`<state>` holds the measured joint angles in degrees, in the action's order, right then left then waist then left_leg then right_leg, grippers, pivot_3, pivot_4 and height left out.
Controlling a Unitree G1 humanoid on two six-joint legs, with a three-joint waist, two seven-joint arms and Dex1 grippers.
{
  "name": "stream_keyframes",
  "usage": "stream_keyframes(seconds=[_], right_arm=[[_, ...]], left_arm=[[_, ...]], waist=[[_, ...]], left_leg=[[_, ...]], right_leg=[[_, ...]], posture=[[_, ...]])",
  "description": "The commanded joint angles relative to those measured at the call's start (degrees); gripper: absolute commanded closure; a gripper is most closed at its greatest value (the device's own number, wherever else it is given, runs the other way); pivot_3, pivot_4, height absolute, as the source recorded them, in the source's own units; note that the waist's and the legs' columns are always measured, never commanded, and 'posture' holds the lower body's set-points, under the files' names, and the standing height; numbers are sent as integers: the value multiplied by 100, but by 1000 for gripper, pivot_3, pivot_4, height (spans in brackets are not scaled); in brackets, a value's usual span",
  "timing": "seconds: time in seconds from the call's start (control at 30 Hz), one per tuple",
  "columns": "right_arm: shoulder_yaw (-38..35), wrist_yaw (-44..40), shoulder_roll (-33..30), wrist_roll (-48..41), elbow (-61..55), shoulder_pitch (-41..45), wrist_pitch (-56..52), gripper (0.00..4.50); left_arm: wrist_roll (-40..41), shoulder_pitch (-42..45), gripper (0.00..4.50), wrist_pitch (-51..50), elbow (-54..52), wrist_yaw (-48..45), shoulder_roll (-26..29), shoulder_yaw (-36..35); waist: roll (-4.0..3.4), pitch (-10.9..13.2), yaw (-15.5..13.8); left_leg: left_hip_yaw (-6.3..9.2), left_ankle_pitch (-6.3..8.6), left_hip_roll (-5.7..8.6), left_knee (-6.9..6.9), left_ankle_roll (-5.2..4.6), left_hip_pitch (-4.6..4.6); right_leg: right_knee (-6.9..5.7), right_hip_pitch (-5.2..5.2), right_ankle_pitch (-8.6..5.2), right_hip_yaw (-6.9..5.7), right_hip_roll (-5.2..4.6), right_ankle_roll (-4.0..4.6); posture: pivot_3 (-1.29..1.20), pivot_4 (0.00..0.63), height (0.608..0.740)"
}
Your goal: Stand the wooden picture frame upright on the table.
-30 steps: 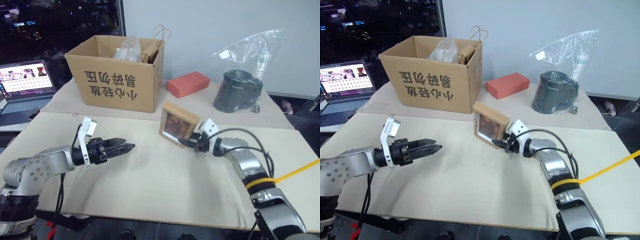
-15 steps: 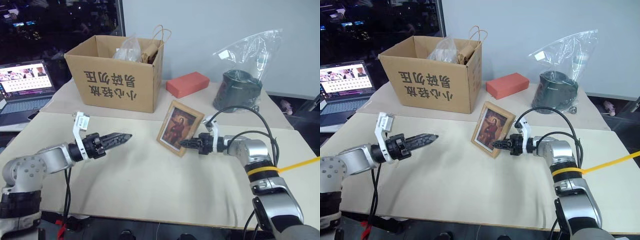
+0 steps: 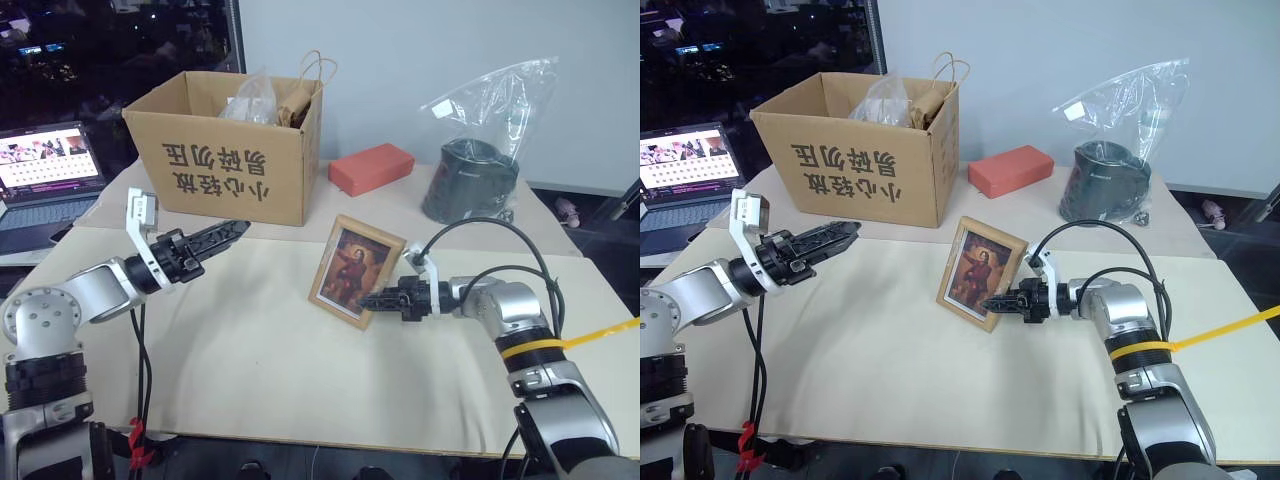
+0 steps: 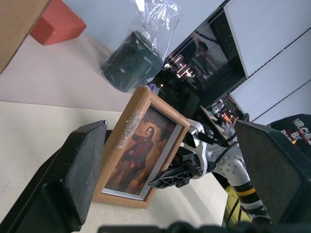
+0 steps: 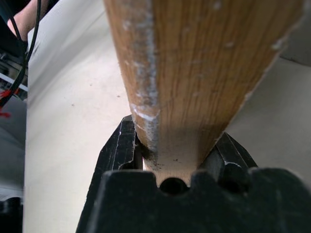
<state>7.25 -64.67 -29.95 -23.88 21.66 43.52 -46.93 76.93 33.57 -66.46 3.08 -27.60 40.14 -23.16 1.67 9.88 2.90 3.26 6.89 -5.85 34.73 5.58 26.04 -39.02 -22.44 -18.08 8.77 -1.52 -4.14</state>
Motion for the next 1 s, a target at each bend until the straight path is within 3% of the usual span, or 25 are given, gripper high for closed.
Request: stream_keyframes(seconds=[0.03, 0.23, 0.37, 0.5, 0.6, 0.73, 0.83, 1.0], right_arm=[[-83, -15, -98, -138, -265, -230, -341, 2075], [-841, 126, -547, -544, -877, -696, -714, 84], [-1696, 18, -1101, -1082, -2108, -1813, -890, 37], [-2345, 10, -1384, -956, -3325, -3159, 206, 37], [-2839, 866, -1136, -188, -3564, -3597, 1664, 37], [-2811, 2285, -649, 1202, -3490, -4037, 3539, 37], [-2889, 2748, -194, 1149, -3662, -4338, 3635, 37], [-2770, 2838, -42, 964, -3907, -4534, 3477, 37]], left_arm=[[-318, 37, 0, 222, -238, -312, 44, 128], [-1381, -277, 0, 940, -441, -1027, 133, 582], [-2357, -588, 0, 1711, -556, -1208, 106, 968], [-3327, -1243, 0, 2754, -814, -1475, 96, 1240], [-4120, -1681, 0, 3410, -838, -1435, 131, 1513], [-4864, -1876, 0, 4113, -589, -1534, 65, 1820], [-5167, -1727, 0, 4149, -274, -1369, -12, 1891], [-5035, -1569, 0, 4110, -172, -1775, -49, 1844]], waist=[[0, 0, -19], [-4, 2, -54], [-3, 2, -113], [-5, 2, -134], [-5, 2, -42], [-4, 2, -38], [-4, 2, -47], [-6, 2, -52]], left_leg=[[0, 0, 0, 0, 0, 0], [-2, -1, 1, -2, 1, 11], [-1, 0, 1, -5, 1, 13], [-7, 2, 1, -15, -1, 12], [-7, 1, 0, -7, -1, 10], [-10, 0, 1, 9, 0, 0], [-9, 0, 1, 4, 0, 2], [-11, 0, 1, -1, 0, 9]], right_leg=[[0, 0, 0, 0, 0, 0], [2, -11, 9, 0, -2, 15], [9, -9, 7, -1, -2, 13], [23, -6, 4, 0, -5, 15], [16, -12, -10, 2, -4, -8], [19, 2, -15, 4, -7, -21], [18, 1, -15, 4, -7, -21], [17, 0, -8, 4, -9, -3]], posture=[[0, 150, 701], [0, 150, 701], [0, 150, 701], [0, 150, 701], [0, 150, 701], [0, 150, 701], [0, 150, 701], [0, 150, 701]])
